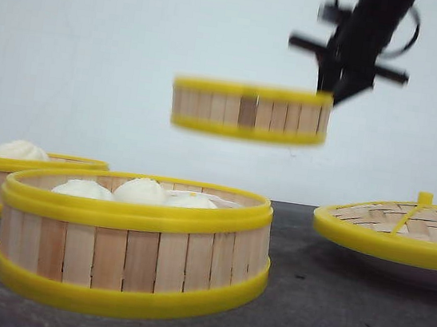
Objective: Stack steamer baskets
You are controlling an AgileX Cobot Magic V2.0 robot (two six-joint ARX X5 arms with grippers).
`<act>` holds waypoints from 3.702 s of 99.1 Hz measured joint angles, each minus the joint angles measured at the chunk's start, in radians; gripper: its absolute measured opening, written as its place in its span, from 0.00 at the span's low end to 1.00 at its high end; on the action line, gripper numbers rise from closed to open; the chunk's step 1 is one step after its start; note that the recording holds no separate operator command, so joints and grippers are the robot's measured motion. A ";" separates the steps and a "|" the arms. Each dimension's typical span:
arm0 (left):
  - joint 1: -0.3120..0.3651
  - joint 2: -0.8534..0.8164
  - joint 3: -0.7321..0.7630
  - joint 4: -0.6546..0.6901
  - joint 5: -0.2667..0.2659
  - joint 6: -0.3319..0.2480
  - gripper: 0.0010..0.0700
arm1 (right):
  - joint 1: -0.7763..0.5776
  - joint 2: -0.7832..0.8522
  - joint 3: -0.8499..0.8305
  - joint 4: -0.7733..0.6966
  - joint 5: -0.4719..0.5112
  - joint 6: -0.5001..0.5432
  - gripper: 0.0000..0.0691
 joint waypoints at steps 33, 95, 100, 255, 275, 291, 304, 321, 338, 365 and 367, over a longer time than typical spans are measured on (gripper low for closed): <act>0.000 -0.035 0.000 -0.062 0.000 0.000 0.60 | 0.101 -0.133 0.000 -0.198 -0.114 -0.130 0.04; 0.000 -0.069 0.000 -0.076 0.000 0.000 0.60 | 0.330 -0.132 -0.091 -0.175 -0.052 -0.201 0.04; 0.000 -0.071 0.000 -0.076 0.000 0.000 0.60 | 0.334 -0.131 -0.127 -0.150 -0.045 -0.201 0.04; 0.000 -0.083 0.000 -0.088 -0.130 0.000 0.49 | 0.326 -0.499 -0.406 0.165 0.085 -0.195 0.47; 0.001 -0.034 0.000 -0.068 -0.332 -0.016 0.49 | 0.327 -0.719 -0.406 0.112 0.142 -0.222 0.47; 0.033 0.059 0.000 -0.006 -0.376 -0.023 0.49 | 0.327 -0.878 -0.436 0.110 0.144 -0.232 0.47; 0.099 0.155 0.000 0.074 -0.386 -0.023 0.49 | 0.327 -0.994 -0.536 0.106 0.146 -0.232 0.47; 0.224 0.309 0.000 0.171 -0.386 -0.029 0.49 | 0.327 -1.118 -0.692 0.095 0.146 -0.226 0.47; 0.356 0.501 0.042 0.173 -0.379 -0.097 0.49 | 0.327 -1.189 -0.756 0.038 0.151 -0.204 0.47; 0.423 0.791 0.176 0.181 -0.307 -0.169 0.49 | 0.327 -1.204 -0.755 0.020 0.153 -0.197 0.47; 0.424 0.810 0.186 0.180 -0.305 -0.171 0.49 | 0.327 -1.204 -0.755 0.019 0.153 -0.197 0.47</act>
